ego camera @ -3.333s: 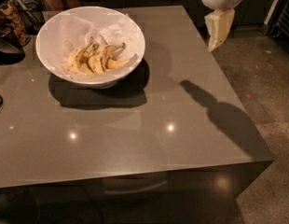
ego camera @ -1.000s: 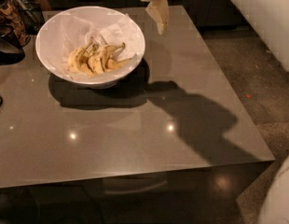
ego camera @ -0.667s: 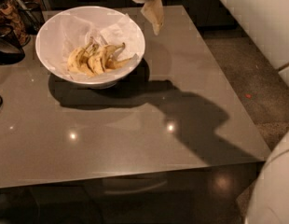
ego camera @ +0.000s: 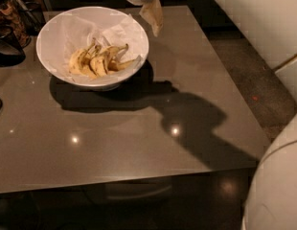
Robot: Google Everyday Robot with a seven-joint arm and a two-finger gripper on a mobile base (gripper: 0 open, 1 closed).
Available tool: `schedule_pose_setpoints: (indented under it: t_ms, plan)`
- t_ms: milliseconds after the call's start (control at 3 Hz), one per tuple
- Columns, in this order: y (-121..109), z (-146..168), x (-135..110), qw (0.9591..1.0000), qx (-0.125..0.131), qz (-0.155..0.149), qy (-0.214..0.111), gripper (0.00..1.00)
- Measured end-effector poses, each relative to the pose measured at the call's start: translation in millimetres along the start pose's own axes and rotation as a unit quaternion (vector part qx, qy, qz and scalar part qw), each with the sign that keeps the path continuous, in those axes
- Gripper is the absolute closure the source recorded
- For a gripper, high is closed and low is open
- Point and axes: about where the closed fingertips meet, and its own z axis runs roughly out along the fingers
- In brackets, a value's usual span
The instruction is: Pick banana from white bowl
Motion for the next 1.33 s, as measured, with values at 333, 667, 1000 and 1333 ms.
schedule_pose_setpoints:
  t_ms: [333, 667, 1000, 1333]
  plan:
    - [-15.4, 10.9, 4.0, 0.9996, 0.018, -0.016, -0.010, 0.00]
    - [-36.6, 30.7, 9.8, 0.9983, 0.030, -0.042, -0.026, 0.00]
    - [-46.9, 51.4, 7.1, 0.9970, 0.034, -0.051, -0.048, 0.00]
    - [-51.1, 64.5, 4.8, 0.9960, 0.037, -0.053, -0.062, 0.00]
